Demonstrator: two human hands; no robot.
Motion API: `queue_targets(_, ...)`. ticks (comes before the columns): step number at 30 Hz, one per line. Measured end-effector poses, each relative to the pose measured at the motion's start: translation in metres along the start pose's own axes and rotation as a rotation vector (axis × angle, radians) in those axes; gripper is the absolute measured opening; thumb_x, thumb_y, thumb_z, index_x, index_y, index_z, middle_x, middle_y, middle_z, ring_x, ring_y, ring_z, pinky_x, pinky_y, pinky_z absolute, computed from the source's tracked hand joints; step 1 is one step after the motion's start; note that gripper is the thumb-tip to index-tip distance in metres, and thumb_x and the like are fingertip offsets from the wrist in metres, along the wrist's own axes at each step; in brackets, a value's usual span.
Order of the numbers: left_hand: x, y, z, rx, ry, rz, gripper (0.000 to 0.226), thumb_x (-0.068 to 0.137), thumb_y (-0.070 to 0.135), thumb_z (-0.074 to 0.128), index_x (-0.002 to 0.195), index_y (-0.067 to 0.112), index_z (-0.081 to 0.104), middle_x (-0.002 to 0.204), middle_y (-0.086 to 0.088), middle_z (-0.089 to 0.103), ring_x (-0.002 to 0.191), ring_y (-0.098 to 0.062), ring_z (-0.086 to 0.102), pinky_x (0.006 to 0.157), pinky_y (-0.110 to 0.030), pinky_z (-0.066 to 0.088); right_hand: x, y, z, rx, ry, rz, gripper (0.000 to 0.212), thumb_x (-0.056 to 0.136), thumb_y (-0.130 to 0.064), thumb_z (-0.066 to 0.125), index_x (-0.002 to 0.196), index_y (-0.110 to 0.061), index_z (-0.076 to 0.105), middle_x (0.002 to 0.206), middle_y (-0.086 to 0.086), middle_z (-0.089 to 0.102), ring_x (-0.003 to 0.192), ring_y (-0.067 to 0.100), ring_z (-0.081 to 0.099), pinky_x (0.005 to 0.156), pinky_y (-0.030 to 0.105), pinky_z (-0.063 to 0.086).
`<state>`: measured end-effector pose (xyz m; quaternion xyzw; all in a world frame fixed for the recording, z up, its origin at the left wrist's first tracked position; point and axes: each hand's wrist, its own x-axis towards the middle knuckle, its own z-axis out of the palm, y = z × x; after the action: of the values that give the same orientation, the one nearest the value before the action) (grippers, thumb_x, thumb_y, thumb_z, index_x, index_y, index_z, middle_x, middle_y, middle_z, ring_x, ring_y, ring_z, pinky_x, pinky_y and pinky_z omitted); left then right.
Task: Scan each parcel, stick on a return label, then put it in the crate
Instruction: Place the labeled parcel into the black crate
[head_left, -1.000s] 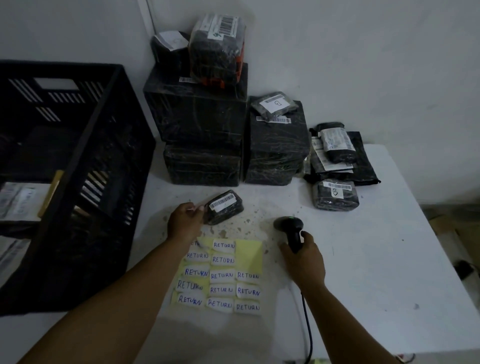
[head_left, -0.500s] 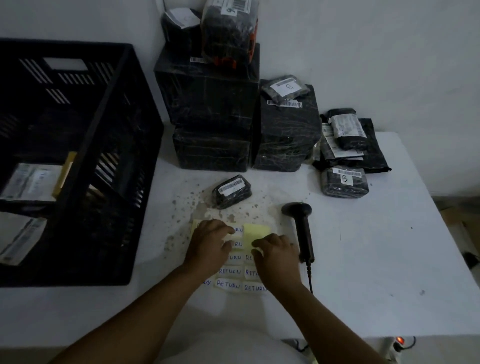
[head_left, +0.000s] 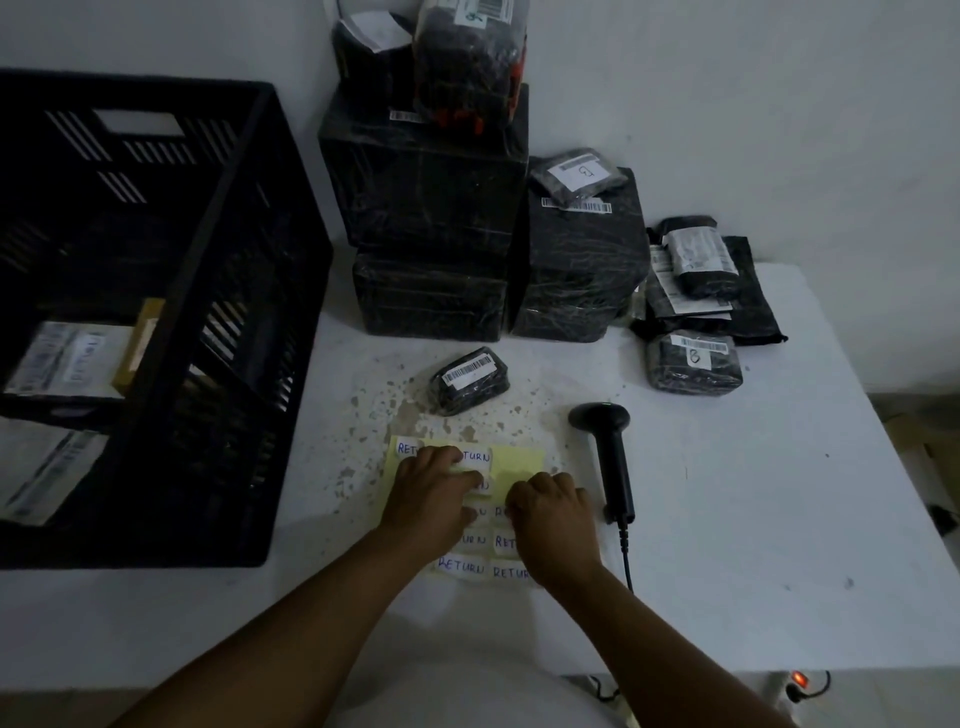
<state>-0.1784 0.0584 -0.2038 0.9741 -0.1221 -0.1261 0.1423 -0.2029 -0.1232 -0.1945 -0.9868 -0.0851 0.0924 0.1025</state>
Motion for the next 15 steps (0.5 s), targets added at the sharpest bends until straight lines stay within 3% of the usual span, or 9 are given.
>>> queue_targets(5,0.003,0.000,-0.003,-0.020,-0.015,-0.017,0.048,0.077,0.045,0.075,0.124,0.039,0.065,0.136,0.007,0.045,0.126,-0.021,0.037,0.103,-0.038,0.032,-0.009,0.006,-0.004,0.107,0.093,0.011,0.005,0.093,-0.027,0.060,0.090,-0.023,0.062,0.089,-0.005,0.061,0.085,0.020,0.053,0.074,0.036,0.044)
queue_targets(9,0.004,0.001,-0.003,-0.044,-0.026,-0.035,0.049,0.078,0.045,0.076,0.125,0.038,0.065,0.137,0.008,0.043,0.128,-0.020,0.035,0.105,-0.037,0.030,-0.005,0.011,-0.020,0.302,0.193,0.111,0.012,0.098,-0.023,0.059,0.086,-0.018,0.059,0.083,-0.002,0.061,0.077,0.019,0.052,0.069,0.037,0.048)
queue_targets(15,0.005,-0.003,-0.006,-0.078,-0.019,-0.009,0.052,0.076,0.040,0.079,0.124,0.025,0.066,0.137,0.006,0.052,0.127,-0.020,0.040,0.108,-0.033,0.033,0.014,0.010,-0.043,0.600,0.140,0.143,0.012,0.101,-0.028,0.056,0.090,-0.023,0.053,0.083,-0.008,0.056,0.070,0.008,0.056,0.059,0.022,0.045)
